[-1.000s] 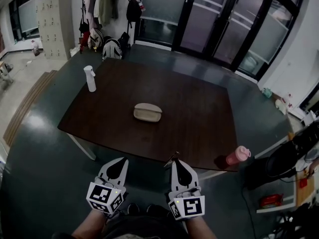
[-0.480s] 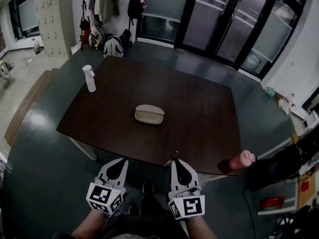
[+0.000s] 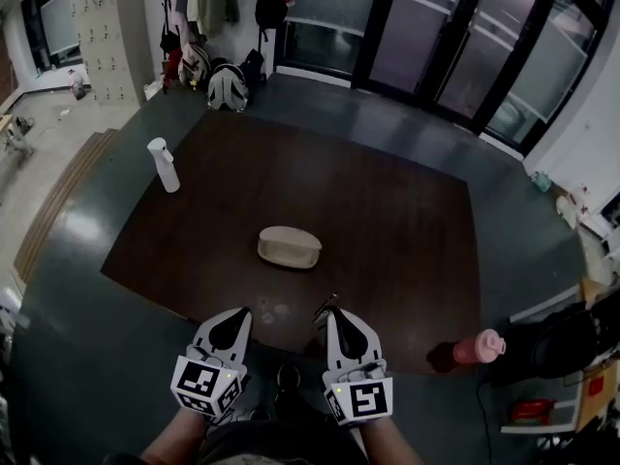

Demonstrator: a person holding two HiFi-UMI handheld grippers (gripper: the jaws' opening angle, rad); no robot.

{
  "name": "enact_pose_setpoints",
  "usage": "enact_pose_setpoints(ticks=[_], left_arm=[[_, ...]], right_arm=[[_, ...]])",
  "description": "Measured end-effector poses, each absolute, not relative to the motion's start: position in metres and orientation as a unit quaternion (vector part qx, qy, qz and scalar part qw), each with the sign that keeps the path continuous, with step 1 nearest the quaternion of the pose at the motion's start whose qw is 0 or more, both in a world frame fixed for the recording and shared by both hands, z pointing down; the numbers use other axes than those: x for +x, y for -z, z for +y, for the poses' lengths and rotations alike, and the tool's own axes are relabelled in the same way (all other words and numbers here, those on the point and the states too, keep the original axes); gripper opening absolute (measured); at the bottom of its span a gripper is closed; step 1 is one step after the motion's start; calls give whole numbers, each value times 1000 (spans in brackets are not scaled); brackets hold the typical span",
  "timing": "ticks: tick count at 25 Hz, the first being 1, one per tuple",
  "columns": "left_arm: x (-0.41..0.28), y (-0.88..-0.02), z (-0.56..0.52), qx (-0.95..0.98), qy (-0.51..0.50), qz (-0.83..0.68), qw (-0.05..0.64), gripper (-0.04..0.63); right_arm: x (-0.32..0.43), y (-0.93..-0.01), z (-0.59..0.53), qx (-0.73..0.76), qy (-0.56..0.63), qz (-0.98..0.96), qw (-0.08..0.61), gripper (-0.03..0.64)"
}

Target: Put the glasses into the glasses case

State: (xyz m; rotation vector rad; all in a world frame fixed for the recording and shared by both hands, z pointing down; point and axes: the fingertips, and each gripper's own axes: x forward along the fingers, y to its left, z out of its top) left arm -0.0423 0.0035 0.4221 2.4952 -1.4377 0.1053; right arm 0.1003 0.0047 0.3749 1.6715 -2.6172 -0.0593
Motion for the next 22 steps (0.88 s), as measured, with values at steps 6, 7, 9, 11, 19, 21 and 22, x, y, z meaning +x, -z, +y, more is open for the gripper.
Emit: enact_pose_setpoints(ticks=[6, 7, 9, 11, 19, 21, 22], left_arm=[[-34, -429, -42, 850, -44, -508, 132, 3], [-34, -432, -47, 847, -48, -511, 134, 3], [-33, -438, -56, 842, -55, -518, 139, 3], [-33, -440, -65, 838, -59, -524, 140, 3], [-24, -455, -100, 838, -80, -525, 130, 3], [-24, -461, -105, 839, -93, -521, 129, 3], [-25, -465, -107, 839, -101, -519, 129, 3]], right_arm=[[106, -384, -46, 518, 14, -855, 24, -11], [105, -386, -52, 514, 18, -857, 30, -11], [103, -390, -61, 502, 32, -863, 44, -11], [98, -394, -68, 485, 47, -871, 60, -12], [84, -433, -94, 433, 67, -889, 136, -12], [81, -442, -96, 424, 71, -889, 157, -11], [79, -446, -96, 420, 75, -888, 169, -11]])
